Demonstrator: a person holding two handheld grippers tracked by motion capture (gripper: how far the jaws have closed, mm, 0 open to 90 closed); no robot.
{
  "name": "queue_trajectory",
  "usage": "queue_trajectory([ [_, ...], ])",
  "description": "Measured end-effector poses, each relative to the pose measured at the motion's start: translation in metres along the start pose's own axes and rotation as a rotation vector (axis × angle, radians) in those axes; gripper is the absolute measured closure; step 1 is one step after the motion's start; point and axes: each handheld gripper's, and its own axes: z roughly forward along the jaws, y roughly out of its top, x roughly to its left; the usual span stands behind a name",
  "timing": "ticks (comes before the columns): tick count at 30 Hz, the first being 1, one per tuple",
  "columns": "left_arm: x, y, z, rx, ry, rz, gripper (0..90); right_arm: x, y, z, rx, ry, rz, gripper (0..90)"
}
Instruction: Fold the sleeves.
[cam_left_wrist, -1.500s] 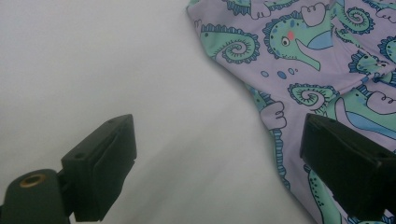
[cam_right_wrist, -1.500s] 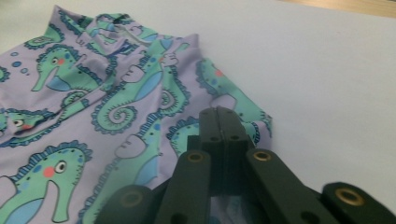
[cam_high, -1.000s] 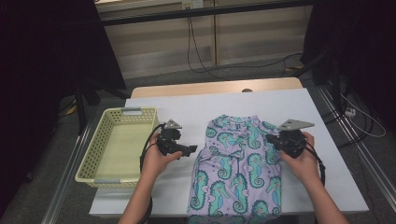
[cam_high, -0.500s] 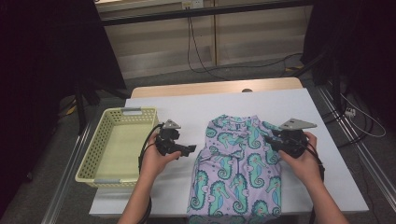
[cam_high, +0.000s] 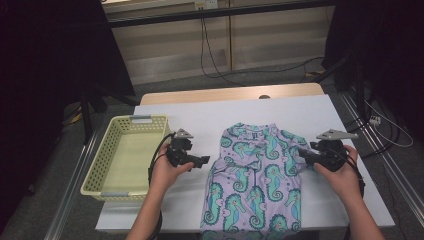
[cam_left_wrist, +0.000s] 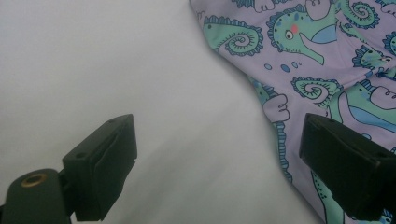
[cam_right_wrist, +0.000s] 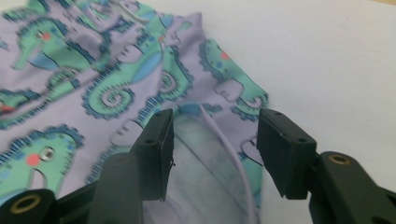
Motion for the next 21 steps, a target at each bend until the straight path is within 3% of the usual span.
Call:
queue_trajectory([
  [2, 0.001, 0.000, -0.002, 0.002, -0.002, 0.006, 11.6, -0.002, -0.004, 0.001, 0.022, -0.013, -0.011, 49.6],
  [4, 0.002, 0.001, -0.003, 0.000, 0.012, 0.014, 11.6, -0.002, -0.005, 0.002, 0.035, -0.016, -0.018, 58.4],
  [7, 0.001, 0.001, -0.004, -0.002, 0.001, 0.009, 11.6, -0.001, -0.006, 0.005, 0.048, -0.020, -0.023, 59.3],
  [11, 0.002, 0.001, -0.004, -0.007, 0.008, 0.013, 11.6, 0.002, -0.006, 0.012, 0.075, -0.020, -0.056, 78.4],
  [13, 0.002, 0.000, -0.004, -0.005, 0.008, 0.005, 11.6, 0.002, -0.005, 0.012, 0.071, -0.016, -0.056, 82.5],
  [14, 0.003, 0.000, -0.005, -0.007, 0.014, 0.010, 11.6, 0.002, -0.004, 0.012, 0.073, 0.005, -0.045, 89.6],
  [17, 0.003, 0.001, -0.005, -0.007, 0.007, 0.009, 11.6, 0.003, -0.003, 0.011, 0.087, 0.021, -0.052, 89.8],
  [21, 0.004, -0.001, -0.004, -0.002, 0.005, 0.008, 11.6, 0.015, 0.002, 0.004, 0.036, 0.054, -0.053, 89.8],
])
